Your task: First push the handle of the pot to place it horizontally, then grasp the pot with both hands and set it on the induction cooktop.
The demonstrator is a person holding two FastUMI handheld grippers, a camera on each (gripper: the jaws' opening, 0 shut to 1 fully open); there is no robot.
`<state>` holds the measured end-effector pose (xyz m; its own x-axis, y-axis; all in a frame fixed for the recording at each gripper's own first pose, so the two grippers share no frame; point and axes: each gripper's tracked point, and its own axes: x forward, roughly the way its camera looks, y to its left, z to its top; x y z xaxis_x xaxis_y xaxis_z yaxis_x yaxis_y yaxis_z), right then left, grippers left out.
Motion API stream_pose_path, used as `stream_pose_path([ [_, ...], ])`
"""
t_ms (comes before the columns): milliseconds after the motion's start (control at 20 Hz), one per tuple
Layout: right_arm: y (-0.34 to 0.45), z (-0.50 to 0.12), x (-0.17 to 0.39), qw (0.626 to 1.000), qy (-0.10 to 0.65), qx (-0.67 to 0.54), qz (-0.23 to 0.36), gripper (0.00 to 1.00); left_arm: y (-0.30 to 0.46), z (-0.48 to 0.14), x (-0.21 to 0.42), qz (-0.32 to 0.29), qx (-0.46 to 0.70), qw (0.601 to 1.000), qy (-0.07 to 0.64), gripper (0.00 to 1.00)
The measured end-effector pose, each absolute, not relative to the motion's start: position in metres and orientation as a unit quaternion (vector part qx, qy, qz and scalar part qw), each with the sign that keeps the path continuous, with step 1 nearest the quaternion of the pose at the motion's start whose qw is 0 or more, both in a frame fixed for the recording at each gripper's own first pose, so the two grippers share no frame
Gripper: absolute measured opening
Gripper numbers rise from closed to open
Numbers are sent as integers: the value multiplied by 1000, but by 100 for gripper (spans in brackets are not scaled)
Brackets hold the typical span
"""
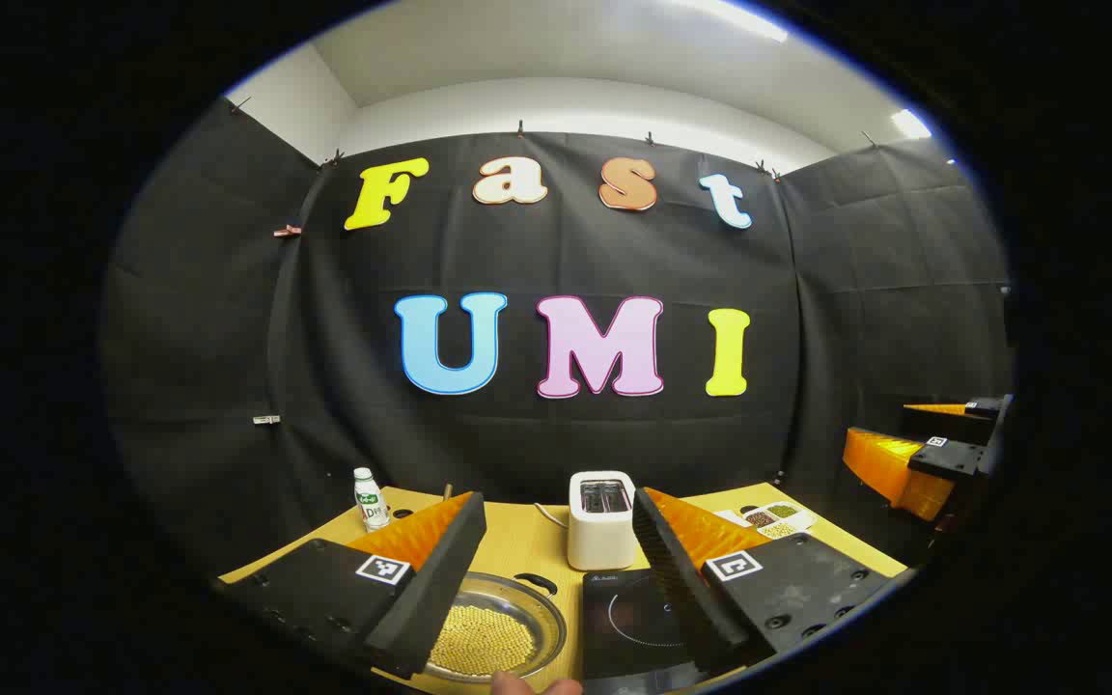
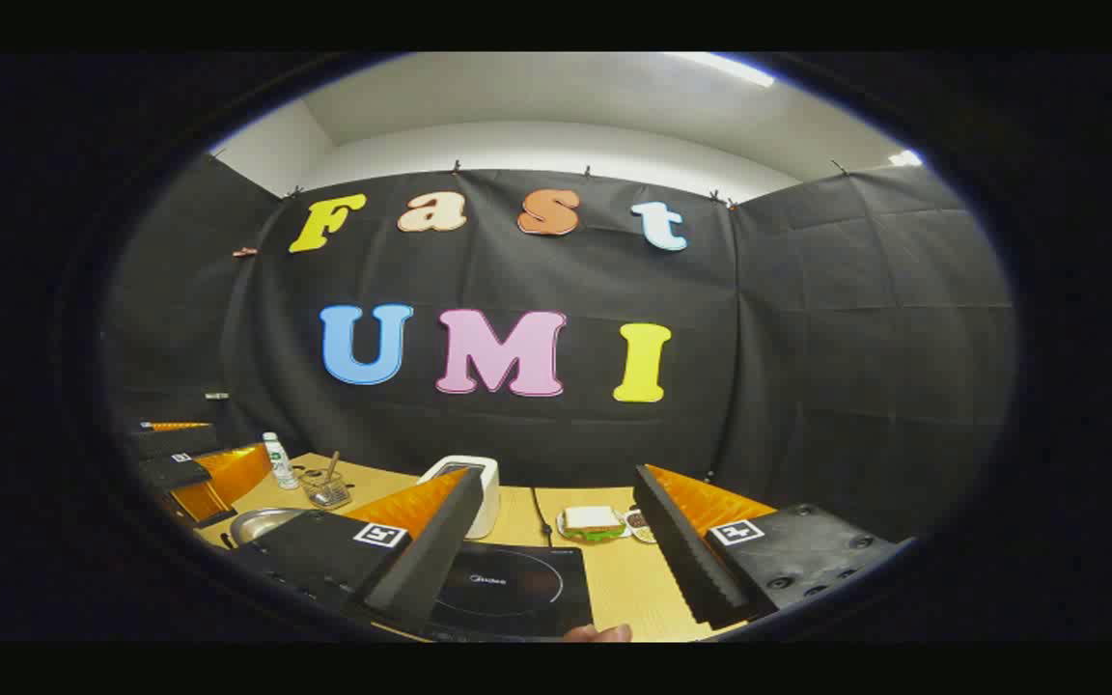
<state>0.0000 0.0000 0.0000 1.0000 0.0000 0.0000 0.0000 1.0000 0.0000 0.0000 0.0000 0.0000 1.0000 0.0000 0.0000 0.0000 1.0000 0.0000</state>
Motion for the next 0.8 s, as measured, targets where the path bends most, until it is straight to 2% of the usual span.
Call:
stream_pose_path([
  [800, -1, 6, -10, 1000, -10, 3, 2, 98, -2, 12, -16, -1, 17, 1000, -18, 95],
])
